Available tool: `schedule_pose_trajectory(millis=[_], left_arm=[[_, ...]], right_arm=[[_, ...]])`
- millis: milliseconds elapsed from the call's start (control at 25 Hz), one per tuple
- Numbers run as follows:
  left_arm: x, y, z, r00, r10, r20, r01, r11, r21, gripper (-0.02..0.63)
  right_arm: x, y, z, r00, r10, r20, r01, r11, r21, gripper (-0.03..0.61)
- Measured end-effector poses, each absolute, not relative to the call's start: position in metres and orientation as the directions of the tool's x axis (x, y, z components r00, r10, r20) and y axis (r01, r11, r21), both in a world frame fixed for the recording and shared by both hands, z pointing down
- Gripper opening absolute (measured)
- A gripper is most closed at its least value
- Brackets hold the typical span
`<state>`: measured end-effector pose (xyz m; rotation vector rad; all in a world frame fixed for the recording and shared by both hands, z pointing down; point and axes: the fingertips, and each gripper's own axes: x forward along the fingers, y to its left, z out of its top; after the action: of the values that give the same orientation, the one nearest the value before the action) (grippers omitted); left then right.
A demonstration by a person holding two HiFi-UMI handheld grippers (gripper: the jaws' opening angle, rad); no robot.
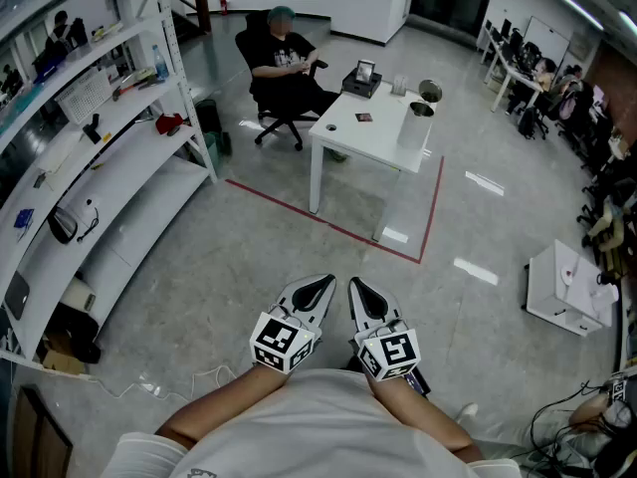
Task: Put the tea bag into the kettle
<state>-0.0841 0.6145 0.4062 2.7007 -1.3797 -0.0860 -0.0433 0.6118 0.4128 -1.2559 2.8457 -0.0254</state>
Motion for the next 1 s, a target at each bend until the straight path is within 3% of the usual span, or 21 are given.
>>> schedule_pose_trajectory(millis=[520,1000], left_arm=[[-0.066,0.571,0.411,0.59,-0.807,0.006,-0.8,-0.584,0.14,0.011],[0.024,0.472,0.409,0.58,-0.815,-0.016,-0.805,-0.576,0.143,0.011]], right_arm=[[-0.025,0.569,0.41,-0.697,-0.716,-0.04,-0.716,0.698,-0.025,0.011],[0.059,0.477,0.406,-0.74,-0.672,-0.025,-0.671,0.741,-0.033,0.011]])
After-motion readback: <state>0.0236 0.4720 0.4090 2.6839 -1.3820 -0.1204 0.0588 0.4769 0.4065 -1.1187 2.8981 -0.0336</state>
